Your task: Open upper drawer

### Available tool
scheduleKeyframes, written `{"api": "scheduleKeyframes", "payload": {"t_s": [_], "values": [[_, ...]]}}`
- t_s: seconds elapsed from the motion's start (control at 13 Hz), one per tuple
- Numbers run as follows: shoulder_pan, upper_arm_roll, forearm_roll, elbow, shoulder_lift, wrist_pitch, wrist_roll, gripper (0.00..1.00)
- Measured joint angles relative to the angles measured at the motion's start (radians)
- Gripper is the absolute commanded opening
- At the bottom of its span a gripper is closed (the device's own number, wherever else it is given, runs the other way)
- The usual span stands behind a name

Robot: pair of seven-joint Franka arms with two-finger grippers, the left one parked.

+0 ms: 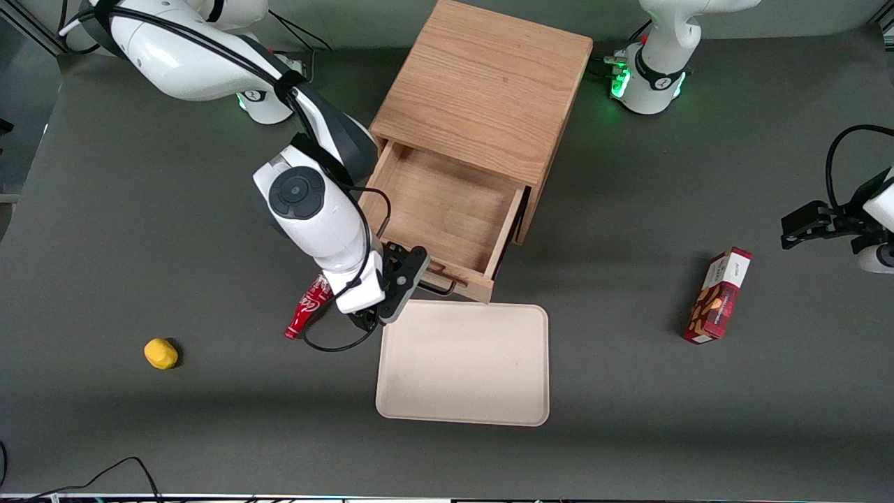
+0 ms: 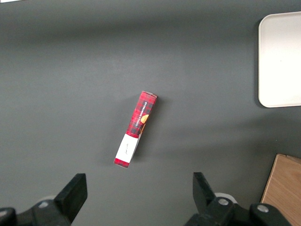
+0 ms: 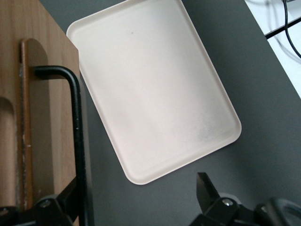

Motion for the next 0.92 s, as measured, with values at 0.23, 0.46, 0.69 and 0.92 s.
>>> {"api": "scheduleKeyframes", "payload": {"t_s": [0.23,0.46,0.69,0.92], "values": [[0.0,-0.008,0.0,0.021,0.013,0.0,-0.01,1.0],[-0.001,-0.017,0.002,0.044,0.028,-0.002,-0.024,1.0],[-0.005,-0.023,0.005,0.073,0.05,-0.004,-0.044,1.0],[-0.011,-0.024,0.009,0.092,0.065,-0.006,-0.054,1.0]]}}
